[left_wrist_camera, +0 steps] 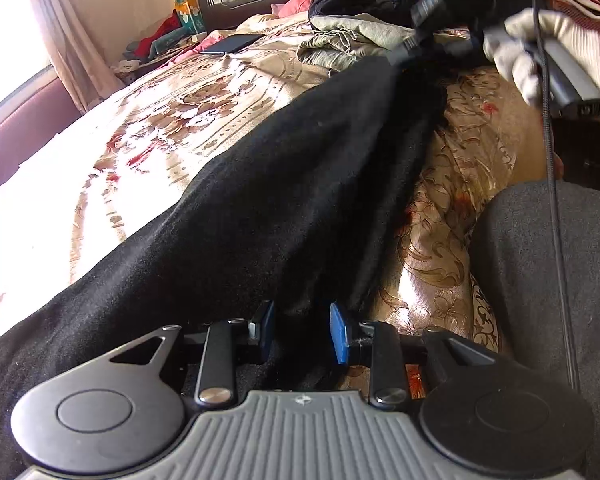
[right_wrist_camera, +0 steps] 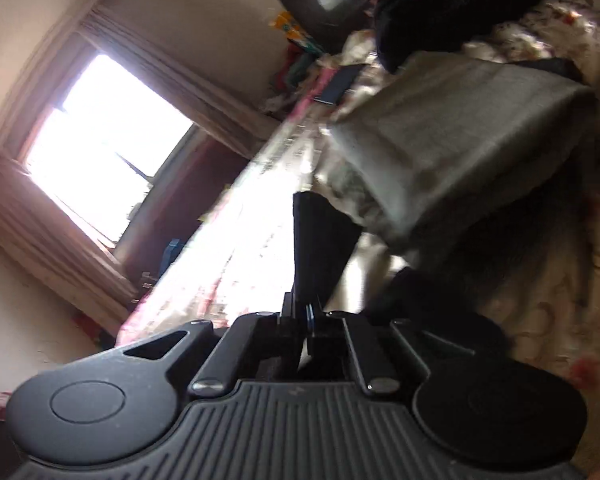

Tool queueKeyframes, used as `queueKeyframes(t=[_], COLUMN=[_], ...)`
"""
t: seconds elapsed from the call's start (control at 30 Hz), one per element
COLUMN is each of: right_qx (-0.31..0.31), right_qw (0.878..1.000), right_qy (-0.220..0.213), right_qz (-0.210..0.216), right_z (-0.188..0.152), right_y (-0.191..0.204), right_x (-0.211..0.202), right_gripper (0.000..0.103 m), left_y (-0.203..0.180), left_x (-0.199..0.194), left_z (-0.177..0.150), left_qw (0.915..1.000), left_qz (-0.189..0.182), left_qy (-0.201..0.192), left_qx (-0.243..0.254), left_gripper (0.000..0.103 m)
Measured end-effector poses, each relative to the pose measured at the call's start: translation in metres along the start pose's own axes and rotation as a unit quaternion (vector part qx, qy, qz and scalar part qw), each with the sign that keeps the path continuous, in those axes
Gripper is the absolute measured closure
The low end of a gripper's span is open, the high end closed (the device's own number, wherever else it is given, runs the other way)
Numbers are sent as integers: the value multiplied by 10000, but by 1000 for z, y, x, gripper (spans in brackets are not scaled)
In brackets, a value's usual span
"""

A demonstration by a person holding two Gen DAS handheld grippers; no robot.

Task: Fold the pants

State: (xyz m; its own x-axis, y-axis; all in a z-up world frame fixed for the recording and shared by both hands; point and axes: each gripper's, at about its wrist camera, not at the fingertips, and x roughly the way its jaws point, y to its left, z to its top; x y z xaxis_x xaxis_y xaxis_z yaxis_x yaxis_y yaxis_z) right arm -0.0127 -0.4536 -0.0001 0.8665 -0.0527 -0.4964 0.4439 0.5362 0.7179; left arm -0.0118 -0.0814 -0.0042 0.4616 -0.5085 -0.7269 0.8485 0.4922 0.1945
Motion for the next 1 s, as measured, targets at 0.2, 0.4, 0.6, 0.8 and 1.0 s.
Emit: queueKeyframes(t=[0.2,0.4,0.6,0.8,1.0], right_qx=[767,563,433,664,599], right_qw=[9969,9983,9991,9944,9978], right_qy=[-117,98,8,-20,129], right_qz=[125,69,-16,827,264], right_z=[3,4,8,14,3], right_y=[-37,-28,-21,-3,-30], right_x=[-11,4,20,-24,-27], right_gripper=[97,69,77,98,98], left_y=[2,-2,-4,0,-3], left_x=[0,1,7,-4,-5], left_z=[1,5,11,18,10], left_qw=[10000,9999,9998,9997,9998], left_qz=[-30,24,97,90,-52], left_qy=[17,-3,-60,-217,-72], left_qx=[-4,102,138,110,165], left_gripper=[60,60,59,71,71])
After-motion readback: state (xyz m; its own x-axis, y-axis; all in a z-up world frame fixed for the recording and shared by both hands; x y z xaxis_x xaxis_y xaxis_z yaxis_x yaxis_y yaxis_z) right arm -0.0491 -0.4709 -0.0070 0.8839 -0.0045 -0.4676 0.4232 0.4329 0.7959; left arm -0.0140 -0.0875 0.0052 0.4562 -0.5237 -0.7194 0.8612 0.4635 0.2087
